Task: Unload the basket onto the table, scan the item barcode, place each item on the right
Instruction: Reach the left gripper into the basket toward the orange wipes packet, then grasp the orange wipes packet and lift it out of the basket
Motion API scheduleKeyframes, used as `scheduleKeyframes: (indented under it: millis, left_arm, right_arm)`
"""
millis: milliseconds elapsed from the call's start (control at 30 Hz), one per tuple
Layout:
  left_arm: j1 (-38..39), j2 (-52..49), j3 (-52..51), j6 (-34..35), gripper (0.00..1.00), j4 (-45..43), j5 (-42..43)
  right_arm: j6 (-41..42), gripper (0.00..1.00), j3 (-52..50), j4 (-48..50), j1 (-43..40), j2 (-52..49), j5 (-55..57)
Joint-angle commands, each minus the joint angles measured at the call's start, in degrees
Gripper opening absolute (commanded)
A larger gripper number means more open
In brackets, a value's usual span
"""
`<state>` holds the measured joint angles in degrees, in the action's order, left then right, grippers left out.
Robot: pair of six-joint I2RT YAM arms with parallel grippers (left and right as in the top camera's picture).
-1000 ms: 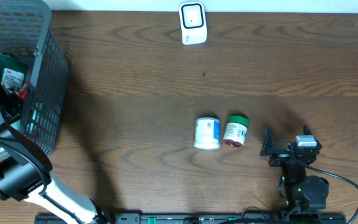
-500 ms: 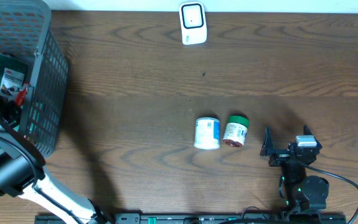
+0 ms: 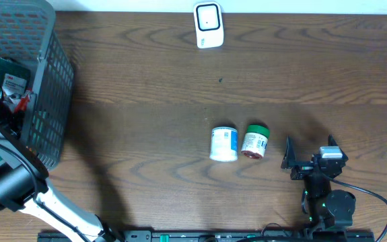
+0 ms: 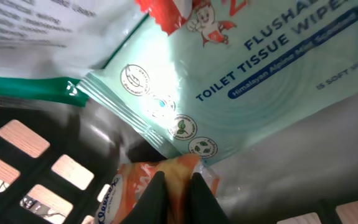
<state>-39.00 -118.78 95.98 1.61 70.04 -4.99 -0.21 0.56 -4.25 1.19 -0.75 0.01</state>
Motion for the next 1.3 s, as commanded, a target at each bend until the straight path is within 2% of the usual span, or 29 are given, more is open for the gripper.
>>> scheduleKeyframes:
  millis: [0,33,100,133,200,267,300,333,400,500,767,1033,1100,1267]
  left_arm:
    - [-0.2,0.5,2.7,0.1,0.08,0.2,-0.1]
    - [-0.2,0.7,3.0,0.1,0.11,0.1,-0.1]
    - [-0.2,0.9,3.4,0.1,0.53,0.1,-0.1]
    - [-0.2,0.9,3.4,0.1,0.63,0.2,-0.1]
    - [-0.2,0.9,3.4,0.1,0.61,0.4,-0.1]
    - [-0.2,1.0,3.5,0.1,0.5,0.3,-0.1]
    - [-0.2,1.0,3.5,0.1,0.5,0.3,-0.1]
    - [-0.2,1.0,3.5,0.1,0.54,0.4,-0.1]
    - [-0.2,1.0,3.5,0.1,0.7,0.8,-0.1]
    - [-0.2,1.0,3.5,-1.0,0.76,2.3,-0.2]
    - [-0.3,1.0,2.1,-1.1,0.76,6.6,-3.7]
    - [-0.3,1.0,-0.5,-0.3,0.75,5.1,-7.0]
    - [-0.3,1.0,-0.5,-0.3,0.66,4.8,-7.7]
    - [-0.4,1.0,-0.5,-0.3,0.33,3.3,-7.5]
  right_arm:
    - [0.2,0.99,-0.2,0.0,-0.3,0.0,0.6]
    - [0.2,0.99,-0.2,0.0,-0.3,0.0,0.6]
    - [0.2,0.99,-0.2,0.0,-0.3,0.0,0.6]
    - [0.2,0.99,-0.2,0.0,-0.3,0.0,0.6]
    - [0.2,0.99,-0.2,0.0,-0.3,0.0,0.6]
    - [0.2,0.99,-0.2,0.0,-0.3,0.0,0.6]
    - [0.2,0.99,-0.2,0.0,-0.3,0.0,0.6]
    - [0.2,0.99,-0.2,0.0,-0.3,0.0,0.6]
    - [0.2,0.99,-0.2,0.0,-0.3,0.0,0.6]
    - [0.2,0.99,-0.2,0.0,-0.3,0.0,0.6]
    - [0.2,0.99,-0.2,0.0,-0.3,0.0,0.6]
    - [0.2,0.99,-0.2,0.0,-0.3,0.0,0.6]
    - [0.2,0.99,-0.2,0.0,-0.3,0.0,0.6]
    - [0.2,0.99,-0.2,0.0,-0.3,0.0,0.6]
